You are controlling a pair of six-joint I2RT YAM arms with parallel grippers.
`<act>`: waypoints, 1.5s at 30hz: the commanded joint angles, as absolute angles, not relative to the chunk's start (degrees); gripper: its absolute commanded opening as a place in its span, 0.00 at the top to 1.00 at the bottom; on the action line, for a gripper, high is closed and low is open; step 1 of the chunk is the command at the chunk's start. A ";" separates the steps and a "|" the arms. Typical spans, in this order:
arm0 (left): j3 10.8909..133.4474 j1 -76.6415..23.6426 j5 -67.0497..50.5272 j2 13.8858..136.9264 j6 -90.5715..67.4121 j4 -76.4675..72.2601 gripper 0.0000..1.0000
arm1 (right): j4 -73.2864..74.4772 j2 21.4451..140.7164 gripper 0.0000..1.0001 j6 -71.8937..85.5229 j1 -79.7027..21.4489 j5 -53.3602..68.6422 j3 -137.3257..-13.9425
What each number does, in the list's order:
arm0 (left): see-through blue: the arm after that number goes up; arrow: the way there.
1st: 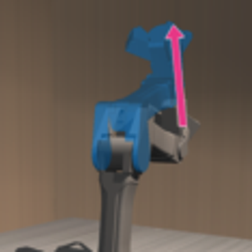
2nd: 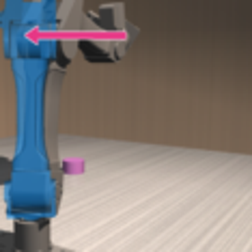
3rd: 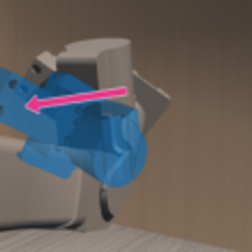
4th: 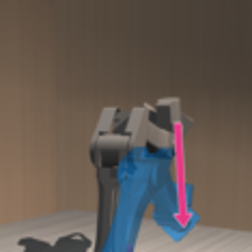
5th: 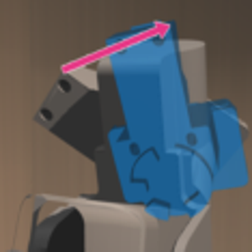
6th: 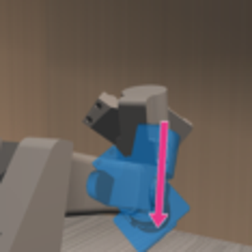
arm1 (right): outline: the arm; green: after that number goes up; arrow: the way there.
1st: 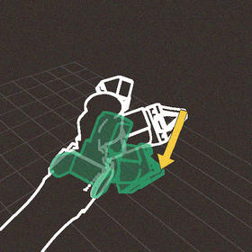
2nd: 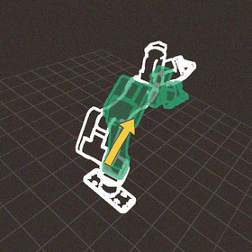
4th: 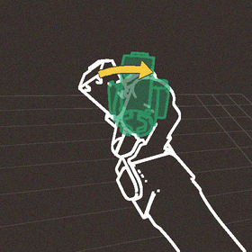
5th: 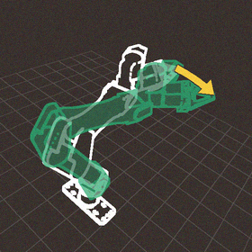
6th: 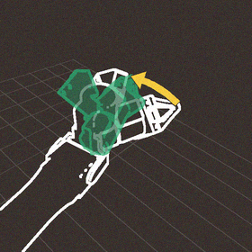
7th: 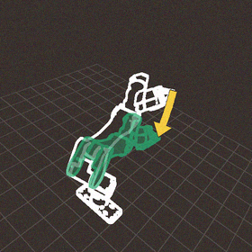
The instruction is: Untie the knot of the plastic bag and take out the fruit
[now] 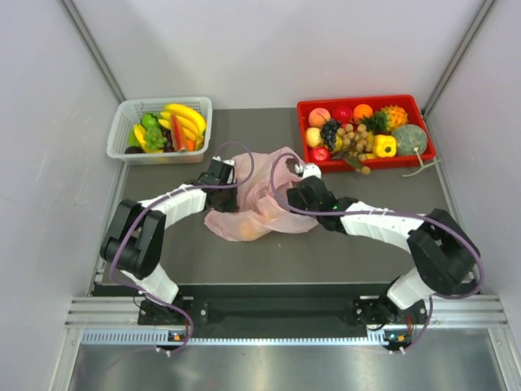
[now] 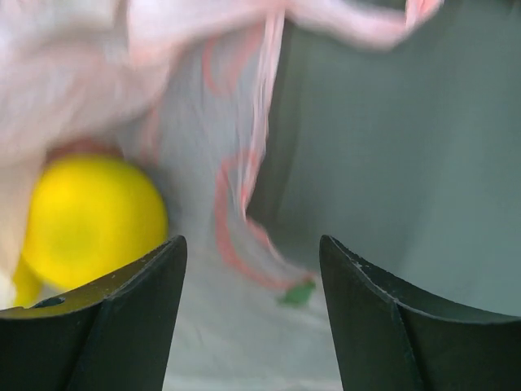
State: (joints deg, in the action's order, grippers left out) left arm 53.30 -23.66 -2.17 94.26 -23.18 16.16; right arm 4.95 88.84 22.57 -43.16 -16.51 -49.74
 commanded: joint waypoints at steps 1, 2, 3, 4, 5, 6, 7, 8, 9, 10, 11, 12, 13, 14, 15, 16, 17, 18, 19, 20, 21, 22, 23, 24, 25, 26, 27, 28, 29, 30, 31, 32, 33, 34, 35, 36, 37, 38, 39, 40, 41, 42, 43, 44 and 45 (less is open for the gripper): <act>56.42 -23.64 -4.38 94.31 -21.18 16.00 1.00 | 10.20 84.74 0.34 22.15 -42.98 -11.00 -45.80; 56.60 -23.64 -6.13 94.22 -20.83 15.65 1.00 | 10.11 83.07 0.35 22.32 -42.98 -10.38 -44.22; 56.60 -23.64 -7.46 94.04 -20.22 15.38 1.00 | 10.11 82.19 0.35 22.50 -43.07 -9.59 -43.43; 56.34 -23.73 -8.69 93.78 -19.78 14.86 1.00 | 9.50 80.96 0.35 23.02 -43.15 -7.93 -42.63; 56.16 -23.90 -9.57 93.26 -19.60 14.51 1.00 | 8.71 77.81 0.35 23.38 -43.33 -7.48 -40.63; 55.81 -23.99 -11.23 93.08 -19.08 14.24 1.00 | 7.40 75.96 0.35 23.90 -43.33 -7.30 -39.74; 55.55 -24.43 -11.77 92.90 -18.72 14.15 1.00 | 7.03 73.94 0.35 24.52 -43.33 -7.21 -38.94; 55.37 -24.78 -12.30 92.73 -18.46 14.15 1.00 | 7.03 70.09 0.36 24.70 -43.33 -7.29 -38.15; 55.11 -25.22 -12.74 92.64 -18.11 15.02 1.00 | 8.42 68.40 0.36 24.78 -43.33 -7.56 -38.14; 54.93 -26.36 -13.09 92.64 -17.76 15.29 1.00 | 9.22 66.99 0.36 24.52 -43.42 -7.99 -38.32; 54.93 -27.15 -13.01 92.64 -17.41 15.64 1.00 | 10.36 64.62 0.36 24.43 -43.33 -8.26 -38.67; 54.93 -28.72 -12.57 92.72 -16.79 16.78 1.00 | 12.63 63.73 0.36 24.09 -43.24 -9.65 -38.85; 54.93 -29.61 -12.48 92.64 -16.53 17.22 1.00 | 14.05 62.59 0.35 24.08 -43.16 -10.28 -39.02; 54.67 -30.40 -12.39 92.64 -16.35 17.49 1.00 | 15.11 62.14 0.34 24.00 -43.15 -10.81 -39.02; 54.41 -31.72 -12.57 92.55 -16.35 17.66 1.00 | 16.16 61.79 0.34 23.73 -42.98 -10.98 -39.02; 54.06 -32.25 -12.74 91.94 -16.26 17.84 1.00 | 17.82 60.74 0.33 23.82 -42.98 -10.64 -38.68; 53.27 -32.78 -12.92 91.50 -16.17 17.75 1.00 | 18.10 59.95 0.33 23.73 -42.98 -10.03 -38.32; 52.74 -33.57 -12.83 91.06 -16.26 17.75 1.00 | 18.37 58.90 0.33 23.82 -42.98 -8.28 -37.28; 52.39 -33.92 -12.57 90.10 -16.26 17.67 1.00 | 18.37 56.62 0.33 23.82 -43.07 -7.65 -36.74; 51.77 -34.10 -12.39 89.57 -16.43 17.75 1.00 | 18.02 55.12 0.33 24.08 -42.89 -7.39 -36.13; 51.59 -34.36 -12.22 89.21 -16.52 17.84 1.00 | 17.76 53.63 0.34 24.26 -42.98 -6.95 -35.51; 51.42 -34.37 -11.69 88.51 -16.61 18.19 1.00 | 17.58 50.66 0.34 24.52 -42.98 -7.38 -34.38; 51.33 -34.63 -11.52 88.33 -16.79 18.54 1.00 | 17.06 49.32 0.33 24.52 -42.98 -8.08 -33.93; 51.24 -34.80 -11.25 88.07 -16.79 18.89 1.00 | 17.05 48.35 0.31 24.00 -43.07 -9.04 -33.58; 51.24 -35.07 -9.77 87.89 -16.96 19.33 1.00 | 17.22 47.38 0.28 23.91 -42.98 -9.57 -33.49; 51.33 -35.16 -8.62 87.80 -17.48 19.51 1.00 | 17.75 47.29 0.25 23.73 -42.98 -10.28 -33.57; 51.33 -35.16 -7.66 87.89 -17.75 19.77 1.00 | 17.93 47.46 0.25 23.30 -42.98 -10.02 -33.75; 51.33 -35.07 -6.60 88.15 -17.93 20.04 1.00 | 18.02 48.59 0.26 23.03 -42.98 -8.89 -34.27; 51.50 -35.16 -4.85 88.50 -18.36 20.39 1.00 | 18.37 50.34 0.30 22.77 -42.98 -6.27 -34.80; 51.59 -35.16 -4.40 88.51 -18.37 20.48 1.00 | 18.46 50.36 0.33 22.85 -42.98 -4.85 -34.89; 51.59 -35.16 -4.31 88.51 -18.54 20.57 1.00 | 18.37 52.10 0.35 23.11 -43.07 -3.44 -34.72; 51.59 -35.16 -4.31 88.51 -18.72 20.39 1.00 | 17.59 53.86 0.42 24.16 -43.15 -2.04 -33.85; 51.59 -35.16 -4.22 88.51 -18.72 20.22 1.00 | 17.14 53.88 0.47 24.43 -43.15 -1.67 -33.84; 51.59 -35.16 -4.04 88.24 -18.81 20.30 1.00 | 16.44 55.27 0.50 24.78 -43.42 -1.76 -32.53; 51.59 -35.16 -3.96 88.16 -18.90 20.13 1.00 | 16.00 55.63 0.51 25.57 -43.42 -2.37 -31.82; 51.59 -35.16 -3.96 88.15 -18.90 20.13 1.00 | 14.34 55.90 0.50 25.49 -43.42 -2.46 -30.42; 51.59 -35.16 -3.96 87.89 -18.90 20.30 1.00 | 13.46 55.64 0.48 25.31 -43.68 -2.20 -29.71; 51.59 -35.16 -3.96 87.89 -18.90 20.30 1.00 | 12.66 55.46 0.46 25.05 -43.59 -1.94 -29.01; 51.59 -35.16 -3.87 87.80 -18.81 20.30 1.00 | 11.87 55.28 0.45 24.70 -43.59 -0.28 -28.31; 51.68 -35.16 -3.69 87.80 -18.81 20.48 1.00 | 11.26 55.02 0.44 24.35 -43.59 0.00 -28.04; 51.68 -35.16 -3.69 87.89 -18.81 20.48 1.00 | 10.73 55.11 0.42 23.30 -43.59 4.44 -27.86; 51.59 -35.16 -3.78 87.80 -18.81 20.39 1.00 | 10.29 55.02 0.42 22.94 -43.68 6.40 -27.17; 51.59 -35.16 -3.61 87.89 -18.81 20.39 1.00 | 8.80 55.02 0.47 22.77 -43.77 8.16 -26.64; 51.59 -35.16 -3.52 87.80 -18.81 20.39 1.00 | 7.83 54.85 0.53 22.68 -43.86 12.35 -26.02; 51.68 -35.07 -3.08 87.89 -18.90 20.39 1.00 | 6.95 54.58 0.62 22.94 -43.94 13.96 -24.71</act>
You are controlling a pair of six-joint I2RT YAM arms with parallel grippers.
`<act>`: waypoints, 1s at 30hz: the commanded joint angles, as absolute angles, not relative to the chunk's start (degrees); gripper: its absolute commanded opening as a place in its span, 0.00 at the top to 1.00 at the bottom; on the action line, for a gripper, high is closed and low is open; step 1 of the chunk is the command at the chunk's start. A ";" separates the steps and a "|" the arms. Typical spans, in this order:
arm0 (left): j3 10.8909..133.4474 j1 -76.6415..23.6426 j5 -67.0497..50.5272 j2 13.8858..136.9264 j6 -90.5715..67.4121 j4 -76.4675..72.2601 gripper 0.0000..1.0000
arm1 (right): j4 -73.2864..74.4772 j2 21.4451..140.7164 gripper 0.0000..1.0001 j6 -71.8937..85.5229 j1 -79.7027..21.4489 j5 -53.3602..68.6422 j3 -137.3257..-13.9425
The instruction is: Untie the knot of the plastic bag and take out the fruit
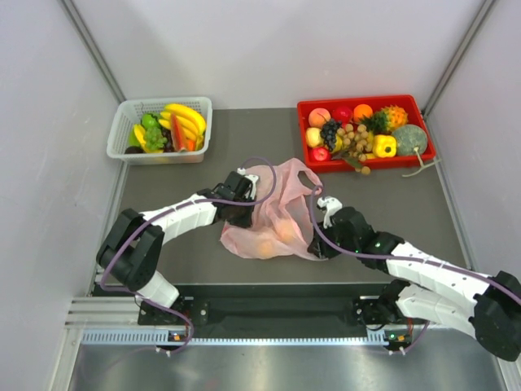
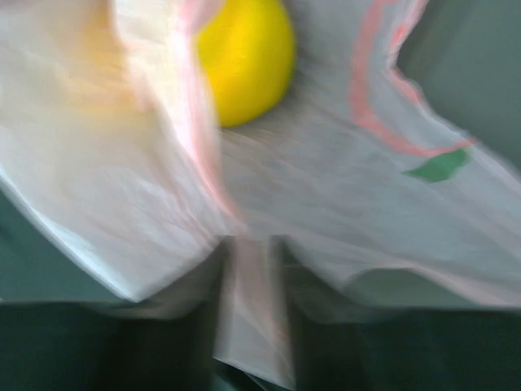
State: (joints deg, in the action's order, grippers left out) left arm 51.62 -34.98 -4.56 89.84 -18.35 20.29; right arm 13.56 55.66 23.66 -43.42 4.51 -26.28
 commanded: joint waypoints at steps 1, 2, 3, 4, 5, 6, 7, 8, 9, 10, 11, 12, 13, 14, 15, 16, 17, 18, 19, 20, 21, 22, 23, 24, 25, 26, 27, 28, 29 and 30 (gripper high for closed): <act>51.68 -35.16 -2.90 87.89 -19.07 20.48 1.00 | 5.38 54.32 0.85 23.98 -44.29 15.45 -24.09; 51.68 -35.16 -2.64 87.89 -19.16 20.39 1.00 | 4.58 54.23 0.94 24.60 -44.64 18.17 -22.95; 51.68 -35.16 -2.29 87.80 -19.33 20.48 1.00 | 3.61 53.88 1.00 25.39 -45.87 19.06 -22.33; 51.68 -35.16 -1.59 87.72 -19.60 20.30 1.00 | 2.73 53.70 1.00 27.23 -46.84 19.59 -21.80; 51.68 -35.16 -1.15 87.89 -19.69 20.39 1.00 | 1.07 53.53 1.00 28.03 -48.06 19.69 -21.19; 51.68 -35.16 -0.79 87.98 -19.77 20.30 1.00 | 0.45 53.53 1.00 28.91 -51.21 19.34 -20.92; 51.77 -35.07 -0.53 87.98 -20.04 20.22 1.00 | -1.21 53.79 1.00 29.87 -53.15 18.99 -20.74; 51.77 -34.98 -0.53 88.15 -20.04 20.30 1.00 | -4.10 54.14 1.00 31.71 -55.09 18.55 -20.74; 51.85 -35.07 1.21 88.50 -20.21 20.30 1.00 | -5.35 55.71 1.00 32.69 -59.20 18.02 -21.00; 51.86 -35.07 1.58 88.68 -20.39 20.22 1.00 | -6.93 56.68 1.00 33.57 -61.33 17.50 -21.35; 51.77 -35.07 2.10 88.77 -20.48 20.13 1.00 | -10.08 57.99 1.00 35.14 -63.44 16.88 -22.14; 51.85 -35.07 2.28 89.12 -20.57 20.21 1.00 | -12.28 60.97 1.00 35.85 -67.20 16.96 -22.76; 51.86 -34.98 2.63 89.30 -20.74 20.21 1.00 | -14.48 62.56 1.00 36.73 -68.89 17.22 -23.20; 51.86 -34.98 3.16 89.47 -20.74 20.04 1.00 | -16.50 64.32 1.00 37.87 -70.39 17.92 -23.81; 51.86 -34.98 3.51 89.65 -20.74 19.95 1.00 | -19.05 67.90 1.00 38.14 -73.01 18.28 -25.65; 51.94 -34.81 3.69 89.82 -20.83 19.95 1.00 | -19.16 69.51 1.00 38.14 -74.17 18.46 -26.88; 52.12 -34.80 3.78 89.91 -20.83 19.95 1.00 | -18.38 71.09 1.00 37.27 -75.05 17.93 -28.37; 52.29 -34.72 3.87 90.00 -20.92 20.30 1.00 | -15.76 72.93 1.00 36.92 -75.84 16.89 -30.91; 52.47 -34.63 3.78 90.00 -20.92 20.22 1.00 | -14.78 73.04 1.00 36.48 -75.94 15.74 -31.63; 52.56 -34.54 3.95 89.83 -20.92 20.39 1.00 | -13.98 72.69 1.00 36.04 -75.85 12.77 -32.25; 52.82 -34.54 4.30 89.48 -20.92 20.56 1.00 | -12.93 70.25 0.99 35.51 -75.76 10.83 -32.60; 52.91 -34.45 4.57 89.39 -20.74 20.74 1.00 | -9.09 68.66 0.93 34.03 -75.76 8.72 -33.13; 53.08 -34.28 4.92 89.04 -20.66 20.83 1.00 | -7.14 65.16 0.90 33.23 -75.76 4.35 -34.35; 53.35 -34.28 5.01 89.03 -20.57 20.83 1.00 | -4.94 63.30 0.85 32.44 -75.67 2.22 -34.97; 53.52 -34.10 5.18 88.95 -20.48 20.74 1.00 | -0.92 61.54 0.63 31.30 -75.67 0.37 -35.59; 53.79 -34.01 5.19 88.77 -20.39 20.92 1.00 | 1.82 58.30 0.55 30.85 -75.50 -5.04 -36.73; 54.31 -33.84 5.19 88.77 -20.30 20.83 1.00 | 3.93 56.88 0.47 30.85 -75.50 -8.06 -37.26; 54.58 -33.84 5.27 88.86 -20.22 20.92 1.00 | 6.22 55.56 0.30 30.85 -75.32 -11.04 -37.79; 54.93 -33.84 5.10 88.86 -20.13 21.00 1.00 | 11.29 54.59 0.23 31.02 -75.24 -17.51 -38.58; 55.45 -33.75 5.01 89.12 -19.95 20.92 1.00 | 13.08 52.58 0.19 31.20 -74.97 -20.62 -38.76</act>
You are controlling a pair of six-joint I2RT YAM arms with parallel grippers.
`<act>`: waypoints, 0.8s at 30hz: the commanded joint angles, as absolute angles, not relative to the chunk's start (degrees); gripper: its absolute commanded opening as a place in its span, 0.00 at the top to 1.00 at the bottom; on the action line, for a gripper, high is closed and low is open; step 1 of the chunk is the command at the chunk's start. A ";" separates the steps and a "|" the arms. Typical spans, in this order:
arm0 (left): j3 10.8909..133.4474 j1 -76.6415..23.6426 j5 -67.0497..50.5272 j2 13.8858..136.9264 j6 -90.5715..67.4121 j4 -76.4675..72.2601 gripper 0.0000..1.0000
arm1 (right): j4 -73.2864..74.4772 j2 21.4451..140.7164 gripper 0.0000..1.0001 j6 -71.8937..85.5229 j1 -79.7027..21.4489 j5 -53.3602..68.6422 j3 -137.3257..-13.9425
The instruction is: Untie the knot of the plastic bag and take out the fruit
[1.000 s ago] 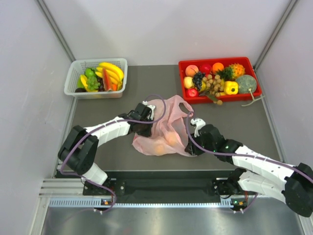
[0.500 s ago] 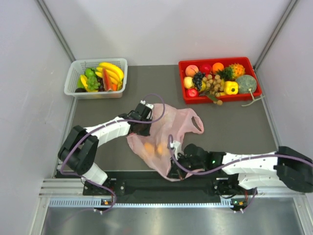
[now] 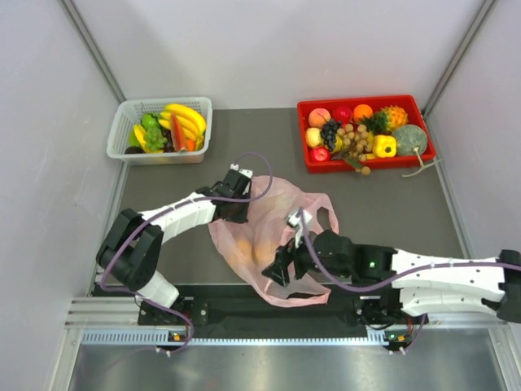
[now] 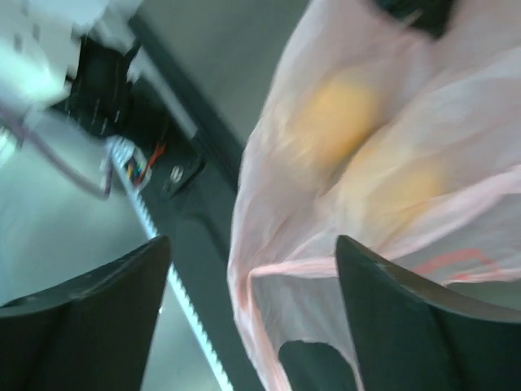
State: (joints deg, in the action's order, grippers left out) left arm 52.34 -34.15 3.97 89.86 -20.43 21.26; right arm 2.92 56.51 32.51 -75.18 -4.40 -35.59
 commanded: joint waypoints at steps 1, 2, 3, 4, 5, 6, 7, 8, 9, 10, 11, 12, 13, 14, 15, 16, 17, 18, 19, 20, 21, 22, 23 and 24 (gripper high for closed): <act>55.72 -33.75 5.10 89.21 -19.78 20.92 1.00 | 15.01 51.86 0.14 31.90 -74.71 -23.70 -38.85; 56.16 -33.66 5.10 89.64 -19.69 21.00 1.00 | 17.12 50.99 0.13 32.08 -74.27 -28.17 -38.59; 56.95 -33.75 5.27 90.08 -19.51 20.92 1.00 | 17.75 49.67 0.15 32.17 -73.22 -29.95 -38.32; 57.39 -33.66 5.53 90.44 -19.34 20.92 1.00 | 17.93 49.05 0.23 32.17 -72.60 -32.32 -37.36; 57.91 -33.66 5.89 91.74 -19.16 20.83 1.00 | 17.93 48.78 0.30 31.91 -71.81 -32.69 -36.83; 59.05 -33.58 6.15 92.54 -18.81 20.83 1.00 | 16.97 48.52 0.51 31.64 -70.15 -32.26 -36.22; 59.76 -33.40 6.33 94.55 -18.81 21.18 1.00 | 16.27 48.52 0.63 30.94 -69.27 -31.39 -35.08; 60.46 -33.22 6.42 95.44 -18.72 21.18 1.00 | 15.30 49.04 0.74 30.68 -67.87 -30.77 -34.46; 61.77 -33.22 6.50 96.49 -18.55 21.27 1.00 | 13.55 49.56 0.84 30.41 -67.24 -29.98 -33.93; 62.31 -33.14 6.68 97.46 -18.46 21.18 1.00 | 12.58 50.01 1.00 29.89 -66.80 -29.27 -33.49; 63.53 -33.05 6.94 99.56 -18.46 21.36 1.00 | 11.70 51.23 1.00 29.71 -66.36 -28.40 -32.44; 64.07 -32.96 6.94 100.45 -18.46 21.53 1.00 | 9.34 52.02 1.00 29.27 -66.18 -27.95 -31.91; 64.51 -32.87 6.86 102.11 -18.46 21.53 1.00 | 8.45 52.81 1.00 29.18 -65.92 -26.82 -31.21; 65.29 -32.78 6.86 102.74 -18.46 21.79 1.00 | 7.39 54.65 1.00 28.92 -65.74 -25.94 -30.77; 65.48 -32.70 6.77 103.27 -18.46 21.88 1.00 | 5.12 55.54 1.00 28.48 -65.66 -25.14 -30.41; 65.65 -32.70 6.68 103.97 -18.54 21.80 1.00 | 4.14 57.55 1.00 28.48 -65.57 -23.57 -30.15; 65.57 -32.78 6.59 104.15 -18.54 21.71 1.00 | 3.00 58.61 1.00 28.30 -65.57 -22.42 -29.89; 65.57 -32.78 6.24 104.32 -18.72 21.45 1.00 | 1.68 59.58 1.00 27.87 -65.57 -21.11 -29.71; 65.31 -32.78 5.98 104.33 -18.89 21.27 1.00 | -1.90 61.33 1.00 27.60 -65.48 -17.79 -29.18; 64.69 -32.78 5.89 104.24 -18.98 21.27 1.00 | -3.67 62.22 1.00 27.08 -65.57 -16.01 -29.01; 64.34 -32.78 5.71 104.15 -19.16 20.83 1.00 | -5.08 63.18 0.97 26.81 -65.57 -14.52 -28.83; 63.99 -32.78 5.71 103.98 -19.16 20.66 1.00 | -7.45 64.24 0.91 26.55 -65.65 -12.33 -28.92; 63.29 -32.78 5.63 103.89 -19.16 20.48 1.00 | -8.25 66.42 0.84 26.37 -65.57 -11.61 -29.09; 63.02 -32.78 5.71 103.89 -19.25 20.39 1.00 | -9.04 67.84 0.64 25.85 -65.57 -11.08 -29.27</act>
